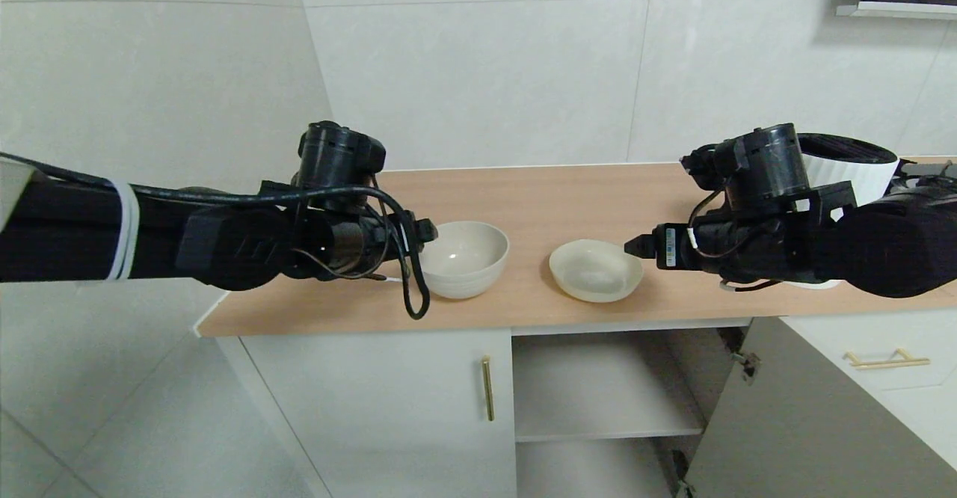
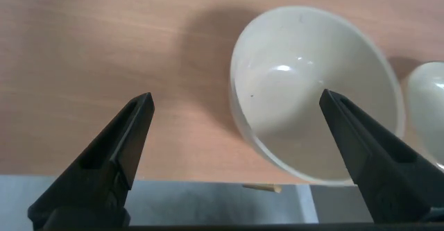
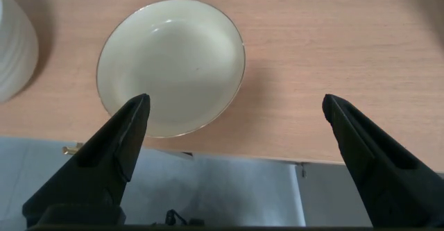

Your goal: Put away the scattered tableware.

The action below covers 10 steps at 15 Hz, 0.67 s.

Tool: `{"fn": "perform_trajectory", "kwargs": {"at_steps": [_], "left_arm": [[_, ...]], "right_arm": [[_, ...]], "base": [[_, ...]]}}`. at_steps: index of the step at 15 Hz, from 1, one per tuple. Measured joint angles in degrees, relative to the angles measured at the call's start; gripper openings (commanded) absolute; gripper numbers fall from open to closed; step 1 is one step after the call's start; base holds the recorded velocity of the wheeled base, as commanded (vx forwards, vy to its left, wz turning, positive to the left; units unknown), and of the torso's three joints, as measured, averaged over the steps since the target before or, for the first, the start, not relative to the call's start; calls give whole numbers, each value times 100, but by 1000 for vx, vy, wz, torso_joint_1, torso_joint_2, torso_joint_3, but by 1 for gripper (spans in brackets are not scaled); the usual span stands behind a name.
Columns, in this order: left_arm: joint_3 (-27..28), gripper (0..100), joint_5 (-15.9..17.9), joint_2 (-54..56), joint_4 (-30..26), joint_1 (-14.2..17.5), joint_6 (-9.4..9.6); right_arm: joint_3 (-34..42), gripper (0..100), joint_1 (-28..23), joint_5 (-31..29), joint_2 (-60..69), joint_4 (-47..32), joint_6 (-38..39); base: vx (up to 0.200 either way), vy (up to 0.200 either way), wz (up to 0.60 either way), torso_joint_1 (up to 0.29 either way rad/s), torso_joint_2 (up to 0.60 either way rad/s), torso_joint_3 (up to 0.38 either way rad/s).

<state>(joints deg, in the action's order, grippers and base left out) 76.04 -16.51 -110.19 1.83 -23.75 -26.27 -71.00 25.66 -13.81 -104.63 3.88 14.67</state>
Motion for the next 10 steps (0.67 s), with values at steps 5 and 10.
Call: {"fn": "perform_trajectory", "kwargs": {"at_steps": [5, 10], "left_arm": [[207, 100, -10, -496, 2, 0, -9], [247, 0, -10, -627, 0, -6, -16]], "right_arm": [[16, 100, -1, 2, -35, 24, -2], [27, 100, -1, 0, -38, 22, -6]], "base": [[0, 0, 0, 0, 0, 0], [0, 0, 0, 0, 0, 0]]}}
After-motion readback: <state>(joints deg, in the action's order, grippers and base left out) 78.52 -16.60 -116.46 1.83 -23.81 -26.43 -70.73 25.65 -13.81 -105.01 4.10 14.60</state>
